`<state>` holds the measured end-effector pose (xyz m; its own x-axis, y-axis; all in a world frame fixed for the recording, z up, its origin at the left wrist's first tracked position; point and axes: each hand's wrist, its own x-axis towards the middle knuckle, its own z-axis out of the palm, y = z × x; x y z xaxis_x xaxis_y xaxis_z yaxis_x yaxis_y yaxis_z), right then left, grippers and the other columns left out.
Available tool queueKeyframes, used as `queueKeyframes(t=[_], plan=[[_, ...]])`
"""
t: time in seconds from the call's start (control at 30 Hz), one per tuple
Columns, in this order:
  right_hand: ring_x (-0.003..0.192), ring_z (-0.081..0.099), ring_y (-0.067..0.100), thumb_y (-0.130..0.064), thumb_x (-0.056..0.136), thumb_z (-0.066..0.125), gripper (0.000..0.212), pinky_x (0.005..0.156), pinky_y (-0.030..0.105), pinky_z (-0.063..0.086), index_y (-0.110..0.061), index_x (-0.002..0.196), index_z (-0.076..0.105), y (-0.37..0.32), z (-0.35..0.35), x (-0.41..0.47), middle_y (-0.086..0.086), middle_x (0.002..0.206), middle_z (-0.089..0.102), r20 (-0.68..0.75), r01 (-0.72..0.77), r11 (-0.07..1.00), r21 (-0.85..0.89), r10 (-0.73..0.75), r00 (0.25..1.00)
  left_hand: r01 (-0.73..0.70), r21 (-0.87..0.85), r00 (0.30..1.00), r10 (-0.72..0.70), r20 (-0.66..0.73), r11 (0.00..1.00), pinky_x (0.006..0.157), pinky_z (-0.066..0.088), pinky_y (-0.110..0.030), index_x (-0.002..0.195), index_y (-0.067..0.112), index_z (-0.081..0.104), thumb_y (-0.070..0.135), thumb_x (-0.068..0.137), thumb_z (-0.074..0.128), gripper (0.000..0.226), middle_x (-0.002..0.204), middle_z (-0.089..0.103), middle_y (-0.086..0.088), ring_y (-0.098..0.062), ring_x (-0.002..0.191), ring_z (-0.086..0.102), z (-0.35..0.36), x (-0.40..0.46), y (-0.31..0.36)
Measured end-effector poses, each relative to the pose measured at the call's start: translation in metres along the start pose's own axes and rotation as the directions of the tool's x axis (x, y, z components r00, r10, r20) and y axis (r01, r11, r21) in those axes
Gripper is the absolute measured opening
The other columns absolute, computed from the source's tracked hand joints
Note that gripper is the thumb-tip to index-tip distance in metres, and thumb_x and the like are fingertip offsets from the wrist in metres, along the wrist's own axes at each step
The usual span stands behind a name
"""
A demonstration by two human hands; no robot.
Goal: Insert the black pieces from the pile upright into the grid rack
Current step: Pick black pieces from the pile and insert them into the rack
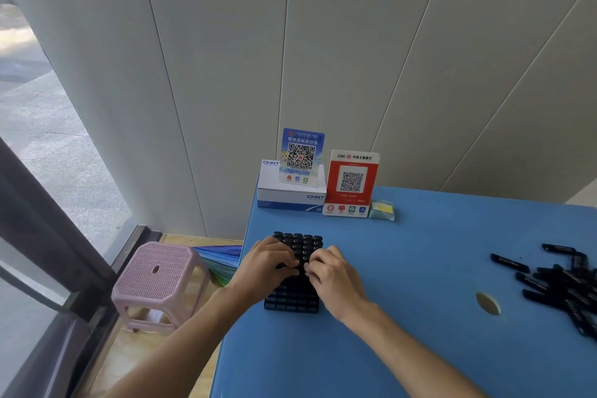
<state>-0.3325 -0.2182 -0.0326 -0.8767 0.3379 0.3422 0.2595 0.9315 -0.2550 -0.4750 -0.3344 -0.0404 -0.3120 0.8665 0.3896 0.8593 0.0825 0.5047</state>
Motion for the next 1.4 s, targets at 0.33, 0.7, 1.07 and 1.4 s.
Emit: queueKeyframes(t=[0.33, 0.7, 1.07, 1.4], plan=[[0.083, 0.055, 0.014, -0.016, 0.076, 0.075, 0.01, 0.05, 0.022, 0.047, -0.015, 0.085, 0.07, 0.001, -0.011, -0.007, -0.005, 0.087, 0.059, -0.011, -0.08, 0.996, 0.041, 0.08, 0.997, -0.008, 0.04, 1.0, 0.009, -0.026, 0.999, 0.069, 0.046, -0.029, 0.08, 0.022, 0.074, 0.025, 0.073, 0.077, 0.008, 0.087, 0.07, 0.013, -0.008, 0.083, 0.054, -0.001, 0.0, 0.004], [0.088, 0.052, 0.012, -0.021, 0.087, 0.061, 0.008, 0.058, 0.032, 0.051, -0.015, 0.089, 0.067, 0.006, -0.02, -0.035, -0.006, 0.087, 0.056, -0.018, -0.22, 0.973, 0.072, 0.221, 0.975, -0.03, 0.098, 0.999, 0.032, -0.022, 0.995, 0.069, 0.043, -0.027, 0.072, 0.02, 0.069, 0.023, 0.077, 0.075, 0.008, 0.081, 0.067, 0.013, -0.011, 0.078, 0.053, 0.0, -0.003, 0.003], [0.093, 0.053, 0.015, -0.024, 0.089, 0.06, 0.012, 0.062, 0.033, 0.05, -0.016, 0.092, 0.067, 0.007, -0.03, -0.056, -0.006, 0.091, 0.057, 0.019, -0.31, 0.948, 0.07, 0.309, 0.951, 0.014, 0.21, 0.999, -0.004, -0.049, 0.978, 0.068, 0.045, -0.029, 0.086, 0.021, 0.073, 0.022, 0.069, 0.081, 0.019, 0.089, 0.064, 0.007, -0.016, 0.084, 0.056, 0.012, -0.011, 0.009], [0.116, 0.041, 0.014, -0.042, 0.092, 0.05, 0.048, 0.082, 0.028, 0.048, -0.024, 0.135, 0.041, 0.032, -0.069, -0.079, -0.005, 0.121, 0.049, 0.12, -0.368, 0.928, -0.06, 0.372, 0.92, -0.079, 0.299, 0.996, 0.089, -0.021, 0.951, 0.078, 0.048, -0.034, 0.111, 0.023, 0.064, 0.036, 0.067, 0.08, 0.049, 0.107, 0.063, 0.005, -0.018, 0.098, 0.056, 0.026, -0.011, 0.061]])
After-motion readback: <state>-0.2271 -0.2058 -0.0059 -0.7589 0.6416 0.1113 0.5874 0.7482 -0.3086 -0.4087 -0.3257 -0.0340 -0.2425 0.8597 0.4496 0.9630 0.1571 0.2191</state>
